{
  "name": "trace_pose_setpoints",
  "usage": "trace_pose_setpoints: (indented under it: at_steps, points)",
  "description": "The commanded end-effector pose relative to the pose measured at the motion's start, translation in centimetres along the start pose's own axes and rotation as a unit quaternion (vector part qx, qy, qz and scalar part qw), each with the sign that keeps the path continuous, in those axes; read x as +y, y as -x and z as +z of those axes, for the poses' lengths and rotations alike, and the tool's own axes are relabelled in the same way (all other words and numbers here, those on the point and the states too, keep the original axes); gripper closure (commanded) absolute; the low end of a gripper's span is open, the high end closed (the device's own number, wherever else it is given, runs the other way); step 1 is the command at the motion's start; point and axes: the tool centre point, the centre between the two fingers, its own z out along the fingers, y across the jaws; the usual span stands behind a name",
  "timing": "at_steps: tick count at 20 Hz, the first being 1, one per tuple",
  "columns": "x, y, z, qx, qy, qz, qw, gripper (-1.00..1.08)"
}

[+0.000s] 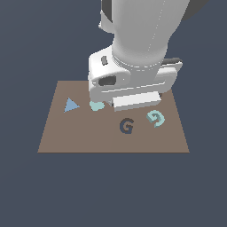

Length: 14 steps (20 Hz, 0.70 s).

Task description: Insert a designated object into the corresponding slot on a board.

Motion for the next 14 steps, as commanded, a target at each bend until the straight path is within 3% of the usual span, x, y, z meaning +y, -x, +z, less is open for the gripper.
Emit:
trace_pose_setpoints:
  at_steps: [1,8,14]
  points:
    - [-2.2,-1.0,1.6,0.001,0.000,-0.037,0.9993,-0.92]
    - [-7.8,-3.0,5.4,0.003,0.001,-0.127,0.9919,-0.92]
    - [-10.3,-3.5,7.0,0.004,0.002,-0.166,0.9861,-0.92]
